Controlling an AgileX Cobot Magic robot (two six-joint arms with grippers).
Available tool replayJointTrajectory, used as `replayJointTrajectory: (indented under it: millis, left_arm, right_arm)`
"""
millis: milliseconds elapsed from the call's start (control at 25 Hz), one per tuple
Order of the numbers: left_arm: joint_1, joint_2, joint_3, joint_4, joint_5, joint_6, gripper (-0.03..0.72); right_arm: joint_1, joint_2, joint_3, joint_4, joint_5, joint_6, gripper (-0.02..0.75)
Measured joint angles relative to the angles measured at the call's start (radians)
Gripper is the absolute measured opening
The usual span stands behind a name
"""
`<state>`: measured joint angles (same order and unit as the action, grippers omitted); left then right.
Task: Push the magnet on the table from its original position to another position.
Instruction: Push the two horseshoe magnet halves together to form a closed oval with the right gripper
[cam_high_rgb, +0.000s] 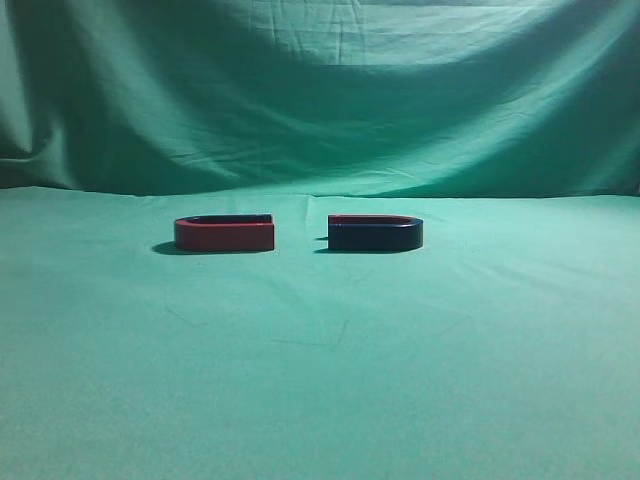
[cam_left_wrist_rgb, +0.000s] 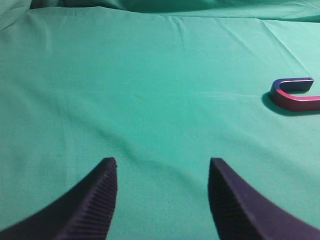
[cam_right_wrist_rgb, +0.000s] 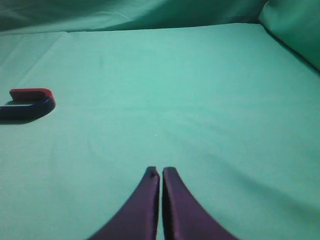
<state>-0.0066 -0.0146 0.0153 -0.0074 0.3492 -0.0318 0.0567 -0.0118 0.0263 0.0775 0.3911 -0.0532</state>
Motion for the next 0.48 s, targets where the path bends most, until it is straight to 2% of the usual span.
replayJointTrajectory:
  millis: [480]
  left_arm:
    - [0.000, 0.000, 0.000, 0.000, 0.000, 0.000, 0.372]
  right_arm:
    - [0.000, 0.000, 0.000, 0.000, 0.000, 0.000, 0.000]
